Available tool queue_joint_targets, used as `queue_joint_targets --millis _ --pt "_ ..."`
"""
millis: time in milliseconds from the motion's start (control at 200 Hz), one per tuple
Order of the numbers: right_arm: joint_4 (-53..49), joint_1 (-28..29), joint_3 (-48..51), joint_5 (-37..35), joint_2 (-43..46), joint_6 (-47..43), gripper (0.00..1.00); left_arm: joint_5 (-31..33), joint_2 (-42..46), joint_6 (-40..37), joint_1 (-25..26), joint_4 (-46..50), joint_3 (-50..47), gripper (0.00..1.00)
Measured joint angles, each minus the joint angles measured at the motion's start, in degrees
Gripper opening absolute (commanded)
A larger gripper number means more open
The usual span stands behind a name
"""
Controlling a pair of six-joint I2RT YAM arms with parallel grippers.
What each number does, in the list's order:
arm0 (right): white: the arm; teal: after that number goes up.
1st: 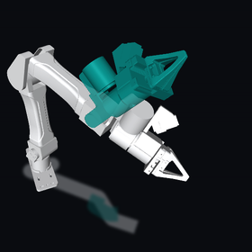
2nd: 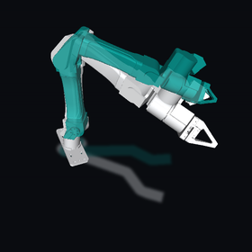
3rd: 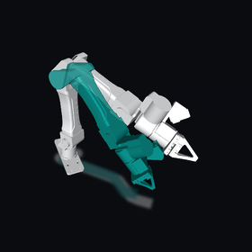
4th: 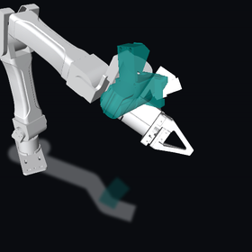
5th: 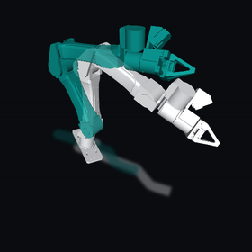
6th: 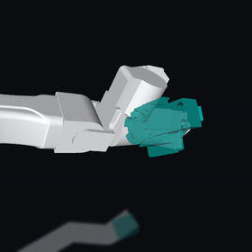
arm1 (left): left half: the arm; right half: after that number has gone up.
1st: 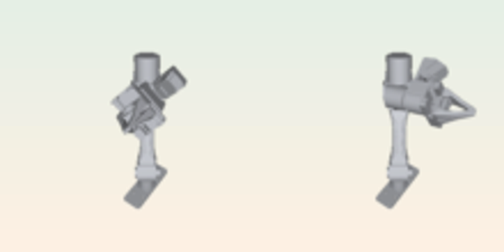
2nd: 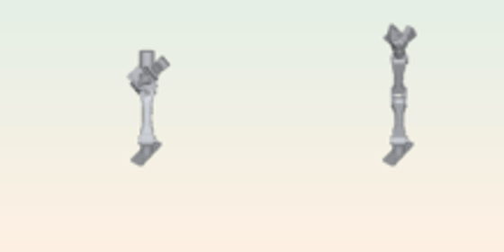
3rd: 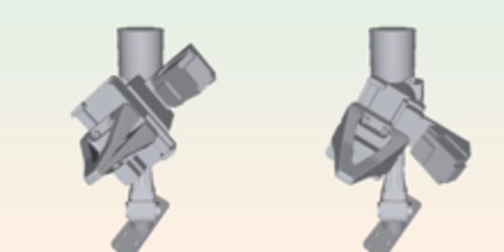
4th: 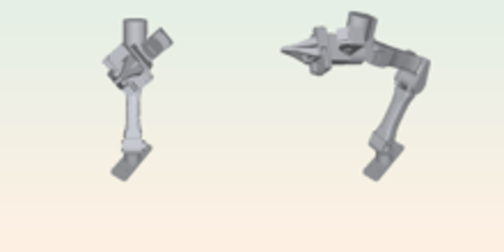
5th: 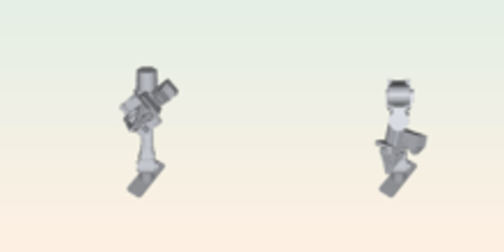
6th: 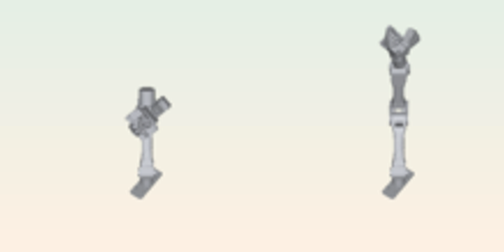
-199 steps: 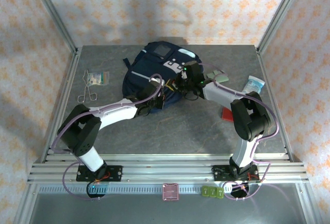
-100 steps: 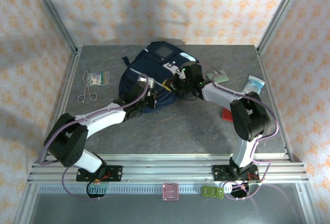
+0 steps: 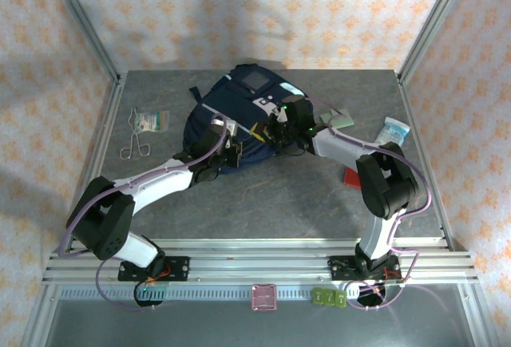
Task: Pack the student bag
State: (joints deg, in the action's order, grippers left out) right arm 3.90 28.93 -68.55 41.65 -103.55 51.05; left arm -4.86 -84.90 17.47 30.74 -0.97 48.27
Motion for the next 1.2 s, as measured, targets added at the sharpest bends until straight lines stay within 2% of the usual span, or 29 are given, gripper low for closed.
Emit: queue_joint_targets --millis 190,290,310,350,656,931,1016,1046,1156,1201 --pt "-0.2 0.0 0.3 -0.2 0.0 0.0 0.0 1.0 -2.0 0.5 0.7 -0.1 0.5 0.16" --pt "-0.3 0.0 0.5 -0.5 0.0 0.0 0.0 1.2 -3.0 0.5 1.0 -0.1 1.1 0.12" --pt "-0.3 0.0 0.5 -0.7 0.0 0.0 0.0 1.2 -3.2 0.5 1.1 0.0 1.2 0.11" --pt "-0.3 0.0 0.5 -0.9 0.0 0.0 0.0 1.2 -3.5 0.4 1.2 0.1 1.4 0.0" --pt "-0.4 -0.1 0.5 -0.8 0.0 0.0 0.0 2.9 -1.7 1.4 1.5 -0.2 -0.3 0.0" --pt "2.2 0.0 1.3 1.3 0.5 0.4 0.0 4.3 1.2 3.5 -2.3 0.9 -1.2 0.0" --pt "2.3 -1.3 2.4 0.3 2.0 0.4 0.0 7.4 0.2 3.7 -5.1 3.8 -0.7 0.12" --pt "2.3 -1.8 2.5 0.1 2.4 0.4 0.0 8.0 -0.4 3.6 -5.9 4.5 -0.5 0.13" --pt "3.0 -2.9 2.6 -0.6 3.5 0.4 0.0 8.2 -1.2 3.5 -7.0 5.1 -0.4 0.1" --pt "3.2 -2.8 2.6 -0.7 3.5 0.4 0.0 7.6 -1.2 3.5 -6.8 5.0 -0.4 0.01"
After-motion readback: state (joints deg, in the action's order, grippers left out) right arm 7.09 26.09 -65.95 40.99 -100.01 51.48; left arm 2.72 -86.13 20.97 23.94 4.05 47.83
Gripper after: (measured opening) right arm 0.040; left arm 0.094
